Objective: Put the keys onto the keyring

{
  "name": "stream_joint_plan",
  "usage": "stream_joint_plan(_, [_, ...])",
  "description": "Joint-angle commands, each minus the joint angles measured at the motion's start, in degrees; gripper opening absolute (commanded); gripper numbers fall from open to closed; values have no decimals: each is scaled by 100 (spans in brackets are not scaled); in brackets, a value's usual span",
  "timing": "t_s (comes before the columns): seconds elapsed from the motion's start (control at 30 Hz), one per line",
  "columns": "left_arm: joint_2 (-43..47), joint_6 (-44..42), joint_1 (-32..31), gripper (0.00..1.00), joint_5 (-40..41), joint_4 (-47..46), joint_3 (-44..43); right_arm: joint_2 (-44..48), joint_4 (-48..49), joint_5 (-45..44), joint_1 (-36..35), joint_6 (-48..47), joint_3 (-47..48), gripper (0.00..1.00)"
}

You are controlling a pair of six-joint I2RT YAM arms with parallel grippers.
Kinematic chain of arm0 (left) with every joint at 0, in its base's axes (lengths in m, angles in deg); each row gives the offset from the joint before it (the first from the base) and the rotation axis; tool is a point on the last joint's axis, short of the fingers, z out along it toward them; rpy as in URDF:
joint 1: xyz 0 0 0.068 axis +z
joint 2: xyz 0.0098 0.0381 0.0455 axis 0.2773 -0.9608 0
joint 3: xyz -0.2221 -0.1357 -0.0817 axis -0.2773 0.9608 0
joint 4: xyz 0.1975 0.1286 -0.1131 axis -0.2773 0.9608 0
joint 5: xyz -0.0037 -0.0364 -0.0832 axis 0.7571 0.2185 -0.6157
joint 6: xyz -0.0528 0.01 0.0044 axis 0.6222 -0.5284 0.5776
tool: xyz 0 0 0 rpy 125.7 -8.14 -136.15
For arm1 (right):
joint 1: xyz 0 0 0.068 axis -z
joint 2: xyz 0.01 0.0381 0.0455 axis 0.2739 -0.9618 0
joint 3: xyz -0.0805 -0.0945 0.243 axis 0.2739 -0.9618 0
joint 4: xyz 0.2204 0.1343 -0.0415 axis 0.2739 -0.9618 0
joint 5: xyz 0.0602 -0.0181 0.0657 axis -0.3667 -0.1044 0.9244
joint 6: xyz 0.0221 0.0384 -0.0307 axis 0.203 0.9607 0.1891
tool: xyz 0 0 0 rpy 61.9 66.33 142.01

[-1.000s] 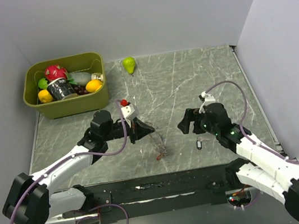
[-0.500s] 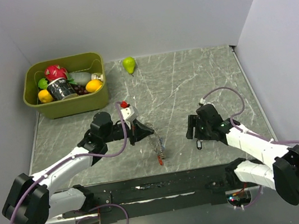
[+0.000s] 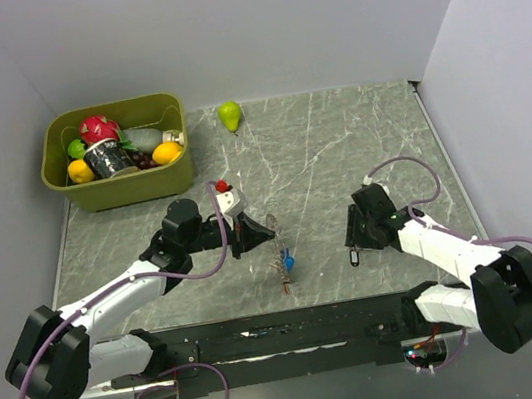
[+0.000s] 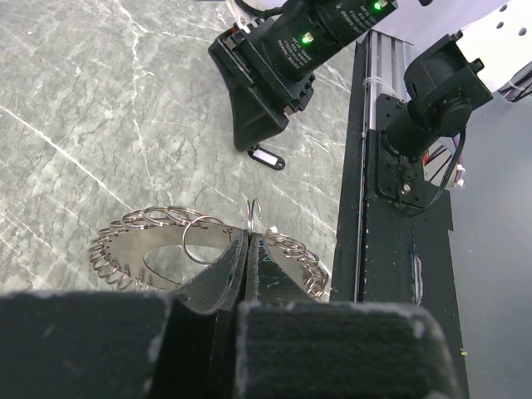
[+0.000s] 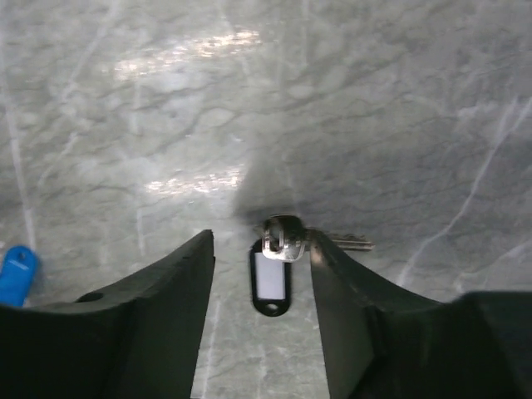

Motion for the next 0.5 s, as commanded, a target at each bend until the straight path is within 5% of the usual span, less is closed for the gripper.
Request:
stream_joint_plan(0.0, [-6, -80, -28, 1, -121, -363, -140, -112, 212, 108, 152, 22, 241, 45])
stream_joint_plan(0.1, [-7, -89, -28, 1, -129, -328, -157, -200, 257, 214, 179, -4, 249, 42])
stream_joint_plan(0.17, [-24, -89, -28, 1, -129, -328, -149, -253, 274, 275, 188, -13, 249, 31])
stream_joint_plan(0.3, [-50, -98, -28, 1, -112, -311, -175, -297, 266, 337, 197, -30, 241, 30])
stream_joint_plan(0.47, [-94, -107, -28, 1, -129, -284, -228, -306, 231, 355, 197, -100, 258, 0])
